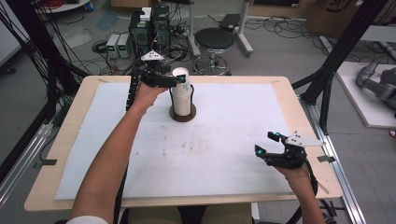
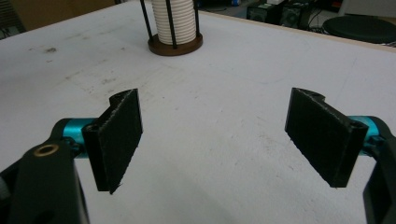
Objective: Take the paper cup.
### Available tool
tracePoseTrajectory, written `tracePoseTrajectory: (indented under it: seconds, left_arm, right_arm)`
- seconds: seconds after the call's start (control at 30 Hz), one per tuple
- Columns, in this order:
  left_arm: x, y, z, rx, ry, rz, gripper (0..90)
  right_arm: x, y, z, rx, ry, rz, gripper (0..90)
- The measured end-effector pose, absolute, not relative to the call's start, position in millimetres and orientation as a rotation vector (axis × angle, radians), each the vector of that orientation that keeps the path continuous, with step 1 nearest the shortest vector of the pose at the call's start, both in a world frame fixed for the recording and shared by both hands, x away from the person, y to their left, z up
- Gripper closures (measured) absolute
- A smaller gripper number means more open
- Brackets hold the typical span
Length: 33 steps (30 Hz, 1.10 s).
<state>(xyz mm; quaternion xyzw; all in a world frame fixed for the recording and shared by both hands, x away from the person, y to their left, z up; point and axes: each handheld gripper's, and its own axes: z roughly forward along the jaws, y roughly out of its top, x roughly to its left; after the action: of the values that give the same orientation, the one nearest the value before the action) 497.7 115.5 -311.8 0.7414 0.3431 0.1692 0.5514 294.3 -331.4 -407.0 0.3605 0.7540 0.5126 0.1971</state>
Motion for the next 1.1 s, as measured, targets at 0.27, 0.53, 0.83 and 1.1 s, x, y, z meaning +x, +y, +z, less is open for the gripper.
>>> tracePoseTrajectory:
  seconds: [0.27,0.53,0.83,1.1]
  left_arm:
    - [503.7,107.9,-319.0,1.801,0.828,0.417,21.7]
    - [503.6,104.5,-319.8,1.808,0.797,0.433,33.1]
    - [501.6,103.9,-315.1,1.774,0.789,0.450,34.1]
    - [496.6,111.1,-302.5,1.705,0.778,0.453,35.4]
  right_arm:
    - [294.5,-330.7,-407.2,1.005,2.113,1.435,19.4]
    - [294.4,-330.4,-406.7,1.012,2.110,1.444,19.4]
    - [294.5,-330.0,-406.9,1.012,2.115,1.442,19.4]
    - [294.5,-328.9,-407.2,1.014,2.118,1.443,19.4]
